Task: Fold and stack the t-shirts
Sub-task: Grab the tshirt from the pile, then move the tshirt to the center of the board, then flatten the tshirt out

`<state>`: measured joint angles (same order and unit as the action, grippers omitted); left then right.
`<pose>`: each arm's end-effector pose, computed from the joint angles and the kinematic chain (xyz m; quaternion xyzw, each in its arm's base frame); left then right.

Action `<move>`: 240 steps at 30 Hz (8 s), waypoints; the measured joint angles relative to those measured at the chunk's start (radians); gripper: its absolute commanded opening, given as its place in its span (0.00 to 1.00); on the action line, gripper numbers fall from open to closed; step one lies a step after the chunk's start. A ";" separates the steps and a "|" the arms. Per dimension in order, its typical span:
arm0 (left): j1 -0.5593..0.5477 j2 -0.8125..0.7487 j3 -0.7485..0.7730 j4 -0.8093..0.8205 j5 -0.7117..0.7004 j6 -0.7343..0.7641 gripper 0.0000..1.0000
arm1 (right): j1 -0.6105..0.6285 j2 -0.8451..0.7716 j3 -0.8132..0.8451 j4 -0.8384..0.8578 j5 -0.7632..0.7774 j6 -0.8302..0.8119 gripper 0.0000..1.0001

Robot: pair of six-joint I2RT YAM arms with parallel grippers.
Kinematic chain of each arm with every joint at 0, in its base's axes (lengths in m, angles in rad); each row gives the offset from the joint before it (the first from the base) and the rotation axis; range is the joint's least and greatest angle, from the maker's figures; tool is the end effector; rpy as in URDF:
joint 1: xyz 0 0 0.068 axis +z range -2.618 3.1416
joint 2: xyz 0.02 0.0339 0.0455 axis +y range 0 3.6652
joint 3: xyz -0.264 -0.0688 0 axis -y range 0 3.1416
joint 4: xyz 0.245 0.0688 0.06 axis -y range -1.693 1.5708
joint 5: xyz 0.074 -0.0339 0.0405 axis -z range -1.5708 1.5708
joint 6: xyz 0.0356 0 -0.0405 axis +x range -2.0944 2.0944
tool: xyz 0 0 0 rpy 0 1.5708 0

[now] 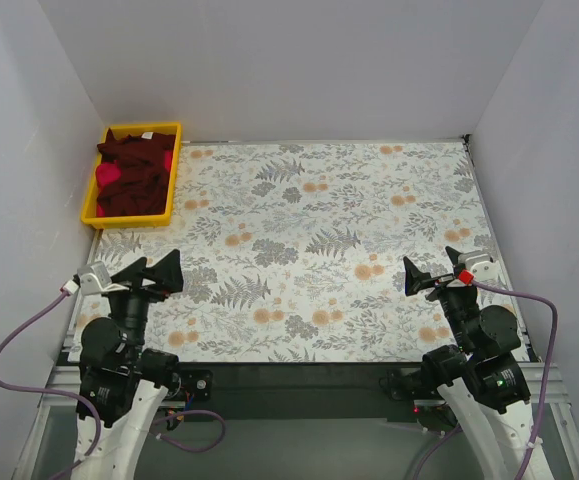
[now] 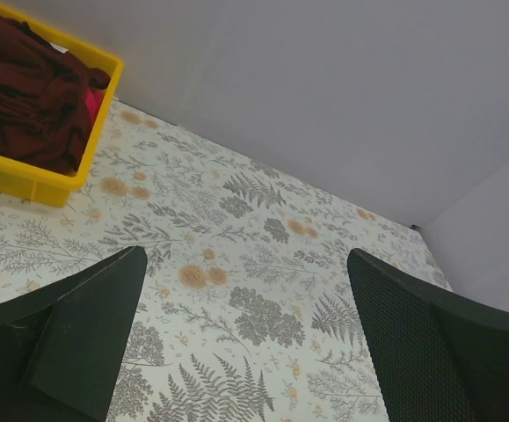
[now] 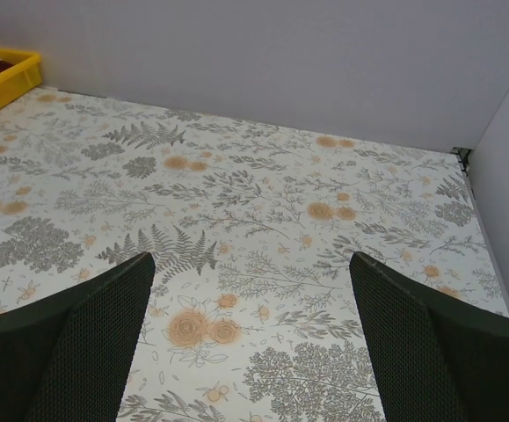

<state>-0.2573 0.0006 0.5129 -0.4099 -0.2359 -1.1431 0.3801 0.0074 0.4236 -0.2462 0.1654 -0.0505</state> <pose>0.0487 -0.0042 0.2972 -0.3641 0.5637 -0.4147 0.6146 0.0610 0.0181 0.2878 -0.0755 0.6410 0.0725 0.7604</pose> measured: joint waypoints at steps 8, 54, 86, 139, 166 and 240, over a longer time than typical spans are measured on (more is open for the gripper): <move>0.000 0.275 0.006 0.057 -0.055 -0.057 0.98 | 0.000 0.000 0.000 -0.001 -0.020 0.013 0.98; 0.360 2.059 1.014 0.313 -0.192 0.119 0.00 | 0.000 0.047 -0.014 -0.014 -0.130 0.020 0.98; -0.308 1.394 0.619 0.354 0.204 0.068 0.43 | 0.000 0.014 -0.014 -0.014 -0.124 0.030 0.98; -0.657 1.720 0.405 0.241 0.230 -0.286 0.00 | -0.468 1.384 0.106 0.371 -0.524 0.481 0.01; -0.262 0.969 0.716 -0.267 -0.298 0.101 0.00 | -0.491 0.814 0.613 -0.129 -0.071 0.310 0.01; -0.055 1.358 0.243 -0.018 0.073 -0.144 0.00 | -0.210 1.108 -0.006 0.068 -0.379 0.392 0.42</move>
<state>-0.3119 1.3582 0.7563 -0.4282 -0.1627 -1.2869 0.1703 1.1152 0.4171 -0.1787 -0.2134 0.3412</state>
